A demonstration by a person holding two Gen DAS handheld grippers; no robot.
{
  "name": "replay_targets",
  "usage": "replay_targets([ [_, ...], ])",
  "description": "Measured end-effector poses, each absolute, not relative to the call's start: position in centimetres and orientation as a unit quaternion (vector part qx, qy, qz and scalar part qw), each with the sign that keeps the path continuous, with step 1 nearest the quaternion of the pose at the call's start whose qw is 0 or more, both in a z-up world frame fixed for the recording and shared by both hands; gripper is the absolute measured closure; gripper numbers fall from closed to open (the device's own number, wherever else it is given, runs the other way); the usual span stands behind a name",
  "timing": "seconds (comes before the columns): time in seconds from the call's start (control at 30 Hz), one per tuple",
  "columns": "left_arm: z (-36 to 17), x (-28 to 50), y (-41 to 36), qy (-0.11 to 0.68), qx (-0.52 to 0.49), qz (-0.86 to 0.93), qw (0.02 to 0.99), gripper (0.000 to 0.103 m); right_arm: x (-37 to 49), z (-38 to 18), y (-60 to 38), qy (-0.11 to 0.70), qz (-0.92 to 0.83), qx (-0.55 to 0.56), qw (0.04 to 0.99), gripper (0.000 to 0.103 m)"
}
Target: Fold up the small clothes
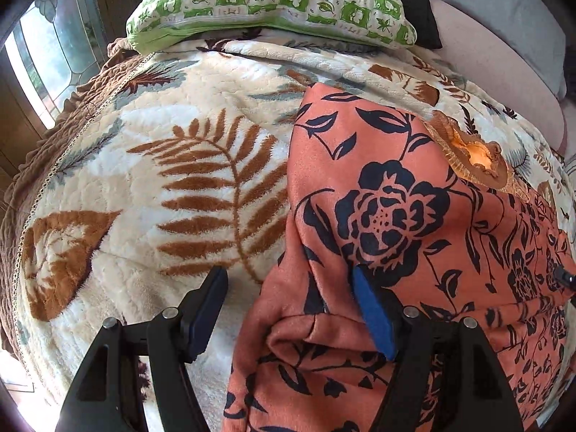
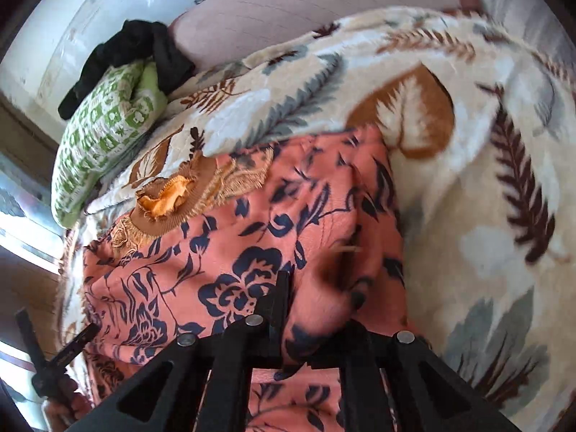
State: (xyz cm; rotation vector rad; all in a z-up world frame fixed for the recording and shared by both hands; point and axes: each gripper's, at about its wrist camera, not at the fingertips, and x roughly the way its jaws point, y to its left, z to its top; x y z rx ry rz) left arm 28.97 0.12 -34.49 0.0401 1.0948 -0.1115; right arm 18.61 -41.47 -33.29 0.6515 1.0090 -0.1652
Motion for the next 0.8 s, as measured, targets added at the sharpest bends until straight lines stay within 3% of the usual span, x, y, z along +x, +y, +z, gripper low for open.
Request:
replay_targets([
  [0.17, -34.1, 27.3, 0.4, 0.523, 0.042, -0.048, 0.85, 0.03, 12.5, -34.6, -43.3, 0.422, -0.061, 0.4, 0.811, 0.092],
  [0.47, -33.3, 25.0, 1.4, 0.506, 0.067, -0.011, 0.86, 0.031, 12.2, -28.8, -43.9, 0.357, -0.094, 0.317, 0.874, 0.088],
  [0.53, -34.7, 25.3, 2.1, 0.536, 0.055, -0.006, 0.843, 0.03, 13.8, -29.9, -43.2, 0.383, -0.064, 0.319, 0.865, 0.088],
  [0.63, -34.3, 24.8, 2.9, 0.542, 0.037, -0.013, 0.84, 0.03, 16.4, -35.0, -42.2, 0.49, -0.058, 0.333, 0.804, 0.087],
  [0.8, -32.3, 22.1, 4.3, 0.532, 0.037, -0.046, 0.845, 0.03, 13.4, -32.7, -42.6, 0.455, -0.042, 0.35, 0.818, 0.088],
])
